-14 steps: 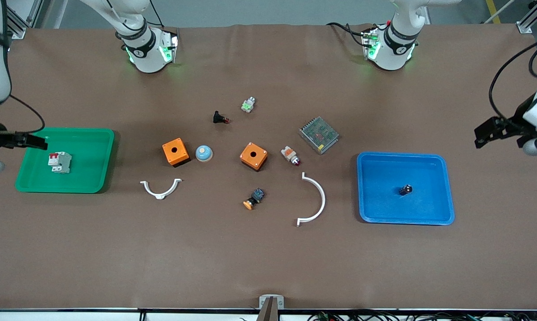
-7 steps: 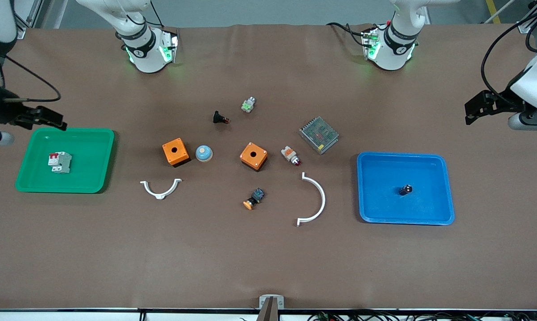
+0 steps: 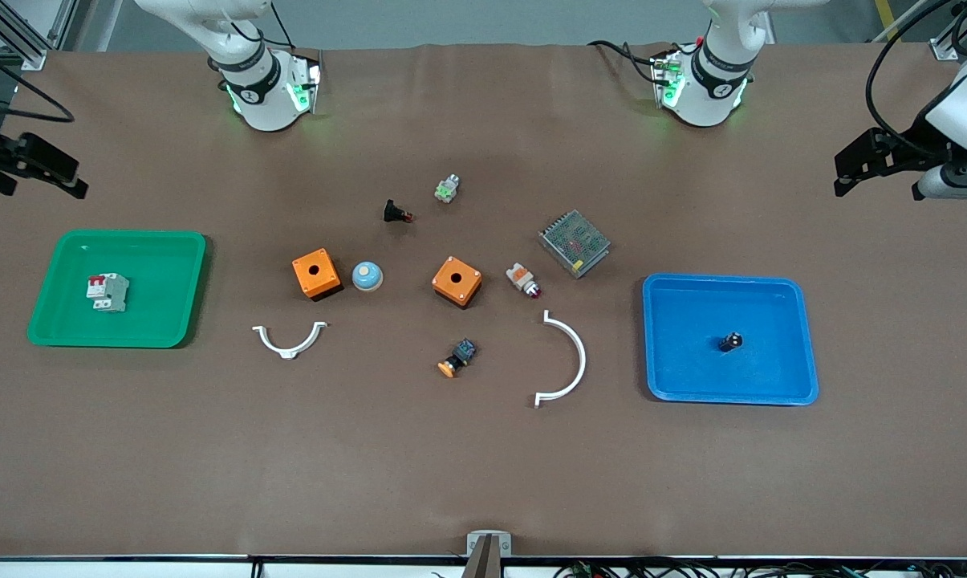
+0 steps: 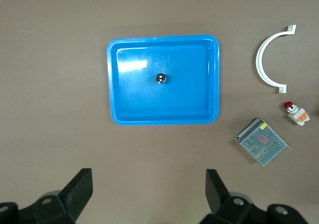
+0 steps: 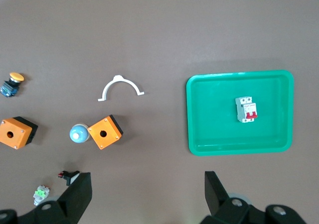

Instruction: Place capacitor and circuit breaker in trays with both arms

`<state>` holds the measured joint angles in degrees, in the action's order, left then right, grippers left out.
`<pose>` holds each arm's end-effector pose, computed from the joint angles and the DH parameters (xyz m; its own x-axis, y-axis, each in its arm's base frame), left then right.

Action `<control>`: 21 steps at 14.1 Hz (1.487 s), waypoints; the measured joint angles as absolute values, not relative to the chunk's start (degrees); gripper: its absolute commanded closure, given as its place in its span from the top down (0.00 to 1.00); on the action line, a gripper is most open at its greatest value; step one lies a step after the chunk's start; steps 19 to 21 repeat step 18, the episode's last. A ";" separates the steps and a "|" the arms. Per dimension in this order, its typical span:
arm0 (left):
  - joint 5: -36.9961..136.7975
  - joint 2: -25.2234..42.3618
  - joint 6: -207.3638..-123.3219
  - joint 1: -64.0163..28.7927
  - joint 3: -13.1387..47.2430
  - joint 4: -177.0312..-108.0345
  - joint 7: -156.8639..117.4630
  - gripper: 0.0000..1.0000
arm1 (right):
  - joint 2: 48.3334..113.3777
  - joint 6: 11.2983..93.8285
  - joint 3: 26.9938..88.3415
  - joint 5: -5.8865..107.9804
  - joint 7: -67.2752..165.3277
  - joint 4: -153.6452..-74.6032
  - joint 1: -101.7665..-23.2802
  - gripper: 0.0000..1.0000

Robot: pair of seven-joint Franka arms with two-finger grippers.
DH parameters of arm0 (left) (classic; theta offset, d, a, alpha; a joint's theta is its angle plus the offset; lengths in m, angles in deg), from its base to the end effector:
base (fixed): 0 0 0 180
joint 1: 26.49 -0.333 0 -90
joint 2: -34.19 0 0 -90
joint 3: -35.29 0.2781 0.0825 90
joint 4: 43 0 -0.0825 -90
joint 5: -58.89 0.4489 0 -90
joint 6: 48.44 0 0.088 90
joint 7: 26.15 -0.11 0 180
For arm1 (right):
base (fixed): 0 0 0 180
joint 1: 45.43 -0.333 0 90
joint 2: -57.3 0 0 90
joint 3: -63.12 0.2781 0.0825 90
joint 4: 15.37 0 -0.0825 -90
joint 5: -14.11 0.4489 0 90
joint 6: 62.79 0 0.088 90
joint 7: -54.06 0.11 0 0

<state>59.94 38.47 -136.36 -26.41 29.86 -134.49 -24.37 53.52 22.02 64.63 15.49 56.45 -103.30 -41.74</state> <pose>0.5926 -0.0569 0.6117 0.9979 -0.0642 0.0129 -0.0639 -0.9976 -0.0250 0.5911 -0.0192 0.6348 0.9969 -0.0775 0.0106 -0.0773 -0.9968 -0.0227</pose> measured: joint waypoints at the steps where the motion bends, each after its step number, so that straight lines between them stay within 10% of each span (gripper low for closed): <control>1: 59.93 38.68 -135.89 -25.54 30.42 -134.49 -22.83 1.00 | 53.52 21.80 64.59 15.49 56.45 -102.82 -41.73 1.00; 21: 58.69 38.59 -135.59 -25.06 32.06 -134.55 -23.95 1.00 | 53.99 19.78 64.25 15.45 56.44 -102.77 -41.64 1.00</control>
